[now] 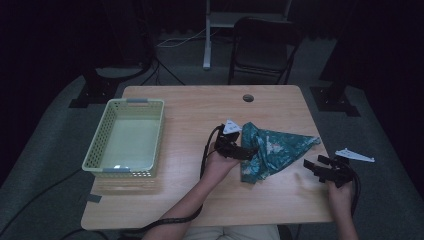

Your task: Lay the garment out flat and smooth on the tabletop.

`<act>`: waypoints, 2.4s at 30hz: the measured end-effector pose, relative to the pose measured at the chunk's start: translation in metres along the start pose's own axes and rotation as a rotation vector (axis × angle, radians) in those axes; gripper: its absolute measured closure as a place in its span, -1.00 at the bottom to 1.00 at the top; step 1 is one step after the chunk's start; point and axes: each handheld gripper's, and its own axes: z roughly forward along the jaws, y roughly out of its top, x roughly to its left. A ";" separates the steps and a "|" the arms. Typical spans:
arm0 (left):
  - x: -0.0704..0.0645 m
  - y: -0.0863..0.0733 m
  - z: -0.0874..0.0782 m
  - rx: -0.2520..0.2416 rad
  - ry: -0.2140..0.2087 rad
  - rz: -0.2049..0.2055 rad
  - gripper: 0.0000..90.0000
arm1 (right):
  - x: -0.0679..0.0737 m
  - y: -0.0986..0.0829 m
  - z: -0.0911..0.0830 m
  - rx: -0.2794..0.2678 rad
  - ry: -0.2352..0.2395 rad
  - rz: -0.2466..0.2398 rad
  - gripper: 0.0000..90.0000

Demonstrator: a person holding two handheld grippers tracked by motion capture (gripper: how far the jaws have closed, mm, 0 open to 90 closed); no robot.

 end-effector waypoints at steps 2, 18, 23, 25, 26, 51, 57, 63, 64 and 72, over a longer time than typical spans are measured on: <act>0.000 0.003 0.007 0.001 -0.033 -0.027 -0.89 | 0.000 0.000 0.000 0.000 0.003 0.004 -0.58; 0.000 0.005 0.070 0.143 -0.001 -0.080 -0.65 | -0.001 0.001 0.001 0.014 0.013 0.013 -0.58; -0.003 -0.003 0.087 0.232 0.006 -0.066 -0.61 | -0.001 0.001 0.002 0.018 0.013 0.012 -0.58; -0.003 -0.006 0.092 0.253 0.032 -0.067 -0.59 | -0.001 0.001 0.002 0.020 0.013 0.010 -0.58; -0.004 -0.007 0.093 0.246 0.037 -0.057 -0.45 | -0.001 0.001 0.002 0.021 0.013 0.010 -0.58; 0.014 0.003 0.024 0.136 0.030 0.033 0.87 | 0.000 0.001 0.003 0.035 0.006 0.007 -0.58; 0.036 -0.006 -0.001 0.140 0.085 0.009 0.87 | 0.000 0.001 0.003 0.035 0.005 0.009 -0.58; 0.058 -0.023 -0.018 0.161 0.139 -0.029 0.87 | 0.000 0.001 0.004 0.039 0.002 0.007 -0.58; 0.062 -0.025 -0.020 0.162 0.146 -0.037 0.86 | 0.000 0.001 0.004 0.039 0.001 0.007 -0.58; 0.084 -0.039 -0.029 0.185 0.191 -0.076 0.86 | 0.000 0.001 0.004 0.042 -0.002 0.007 -0.58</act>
